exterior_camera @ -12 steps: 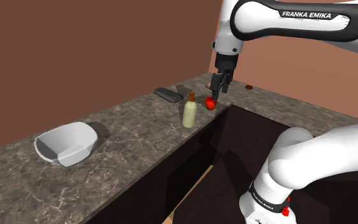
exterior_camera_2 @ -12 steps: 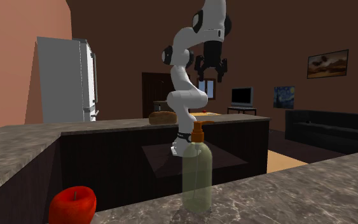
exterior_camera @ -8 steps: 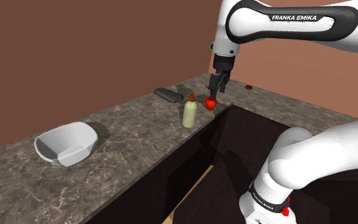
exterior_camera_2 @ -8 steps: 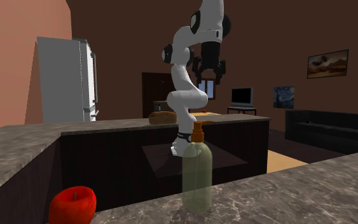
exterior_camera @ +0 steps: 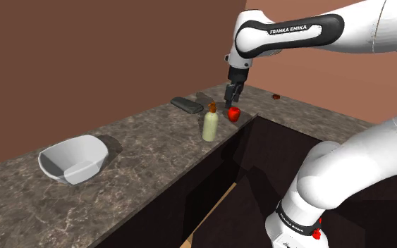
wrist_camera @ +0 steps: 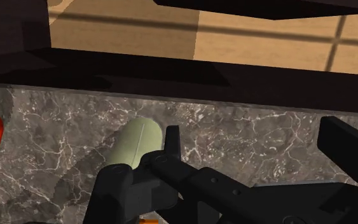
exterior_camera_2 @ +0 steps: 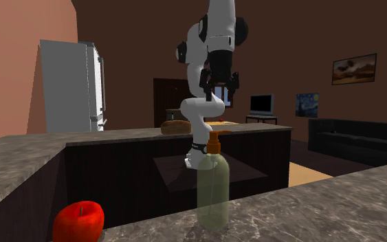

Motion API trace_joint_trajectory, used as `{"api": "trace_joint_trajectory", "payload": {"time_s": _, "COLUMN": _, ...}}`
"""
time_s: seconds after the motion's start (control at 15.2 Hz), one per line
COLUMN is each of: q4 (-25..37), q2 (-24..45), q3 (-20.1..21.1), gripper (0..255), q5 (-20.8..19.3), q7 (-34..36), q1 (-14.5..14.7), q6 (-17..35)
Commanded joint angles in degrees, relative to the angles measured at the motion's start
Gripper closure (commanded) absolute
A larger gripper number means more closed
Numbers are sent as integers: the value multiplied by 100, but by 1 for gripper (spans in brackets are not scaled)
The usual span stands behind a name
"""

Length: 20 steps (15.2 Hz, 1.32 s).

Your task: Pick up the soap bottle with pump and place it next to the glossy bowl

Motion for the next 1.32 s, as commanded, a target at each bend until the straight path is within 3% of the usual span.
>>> {"api": "trace_joint_trajectory", "payload": {"time_s": 0.0, "q4": 151, "q2": 375, "q3": -215, "gripper": 0, "q5": -12, "q7": -332, "q1": -1, "q6": 292}}
{"api": "trace_joint_trajectory", "payload": {"time_s": 0.4, "q4": 814, "q2": 1595, "q3": -724, "gripper": 0, "q5": 251, "q7": -1264, "q1": 65, "q6": 982}}
{"api": "trace_joint_trajectory", "payload": {"time_s": 0.79, "q4": 1781, "q2": 2944, "q3": -1061, "gripper": 0, "q5": 874, "q7": -2293, "q1": 41, "q6": 1394}}
{"api": "trace_joint_trajectory", "payload": {"time_s": 1.25, "q4": 1581, "q2": 3210, "q3": -1058, "gripper": 0, "q5": 1014, "q7": -2419, "q1": 20, "q6": 1842}}
